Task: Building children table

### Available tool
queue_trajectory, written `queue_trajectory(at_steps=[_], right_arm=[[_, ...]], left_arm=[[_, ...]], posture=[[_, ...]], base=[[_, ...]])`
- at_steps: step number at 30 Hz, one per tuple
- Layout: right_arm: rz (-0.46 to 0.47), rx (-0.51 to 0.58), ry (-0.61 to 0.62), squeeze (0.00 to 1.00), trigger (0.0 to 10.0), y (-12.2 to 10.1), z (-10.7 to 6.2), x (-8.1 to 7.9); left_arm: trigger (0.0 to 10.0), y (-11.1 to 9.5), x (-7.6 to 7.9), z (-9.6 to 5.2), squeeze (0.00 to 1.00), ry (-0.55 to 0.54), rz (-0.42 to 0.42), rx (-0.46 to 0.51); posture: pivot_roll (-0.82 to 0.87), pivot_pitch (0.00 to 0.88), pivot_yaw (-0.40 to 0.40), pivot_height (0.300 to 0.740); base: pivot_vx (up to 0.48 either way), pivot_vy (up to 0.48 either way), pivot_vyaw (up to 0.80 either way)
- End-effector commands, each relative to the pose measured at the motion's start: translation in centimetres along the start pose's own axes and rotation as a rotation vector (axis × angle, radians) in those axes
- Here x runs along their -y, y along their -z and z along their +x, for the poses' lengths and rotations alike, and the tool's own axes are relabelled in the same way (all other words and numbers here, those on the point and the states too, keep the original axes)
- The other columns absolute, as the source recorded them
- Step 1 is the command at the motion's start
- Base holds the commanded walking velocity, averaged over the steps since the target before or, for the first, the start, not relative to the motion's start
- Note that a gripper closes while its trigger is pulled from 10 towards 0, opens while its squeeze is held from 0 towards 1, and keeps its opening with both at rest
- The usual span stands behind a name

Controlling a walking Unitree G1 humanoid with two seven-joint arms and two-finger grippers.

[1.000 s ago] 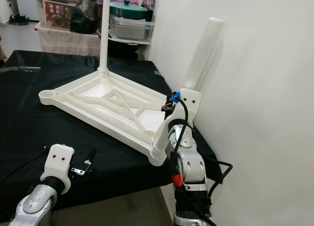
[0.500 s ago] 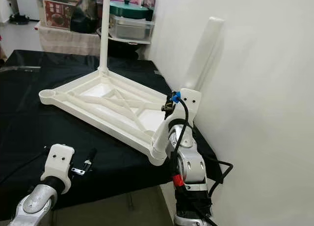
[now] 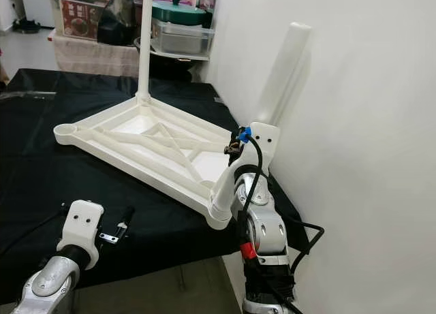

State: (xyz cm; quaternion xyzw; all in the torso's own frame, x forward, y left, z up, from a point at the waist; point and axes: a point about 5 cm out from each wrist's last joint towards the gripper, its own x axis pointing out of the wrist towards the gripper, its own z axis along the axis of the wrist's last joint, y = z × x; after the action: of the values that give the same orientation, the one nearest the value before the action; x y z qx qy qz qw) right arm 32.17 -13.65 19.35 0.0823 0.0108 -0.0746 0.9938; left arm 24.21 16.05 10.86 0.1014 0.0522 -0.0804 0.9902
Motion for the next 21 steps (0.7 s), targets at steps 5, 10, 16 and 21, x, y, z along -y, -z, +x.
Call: queue_trajectory(at_steps=[5, 10, 16, 21], right_arm=[[-0.072, -0.254, 0.140, 0.00, 10.0, 5.5, -0.4, 3.8], [-0.071, -0.250, 0.139, 0.00, 10.0, 5.5, -0.4, 3.8], [-0.088, -0.220, 0.127, 0.00, 10.0, 5.0, -0.4, 3.6], [-0.098, -0.199, 0.114, 0.00, 10.0, 4.6, -0.4, 3.4]], left_arm=[[10.0, 0.1, 0.3, 0.2, 0.00, 0.016, -0.013, -0.008], [10.0, 0.1, 0.3, 0.2, 0.00, 0.015, -0.013, -0.007], [10.0, 0.1, 0.3, 0.3, 0.00, 0.015, -0.013, -0.006], [10.0, 0.1, 0.3, 0.3, 0.00, 0.015, -0.013, -0.006]], posture=[[0.11, 0.000, -0.156, 0.740], [0.11, 0.000, -0.157, 0.740], [0.11, 0.000, -0.157, 0.740], [0.11, 0.000, -0.156, 0.740]], base=[[0.000, 0.000, 0.00], [0.000, 0.000, 0.00], [0.000, 0.000, 0.00], [0.000, 0.000, 0.00]])
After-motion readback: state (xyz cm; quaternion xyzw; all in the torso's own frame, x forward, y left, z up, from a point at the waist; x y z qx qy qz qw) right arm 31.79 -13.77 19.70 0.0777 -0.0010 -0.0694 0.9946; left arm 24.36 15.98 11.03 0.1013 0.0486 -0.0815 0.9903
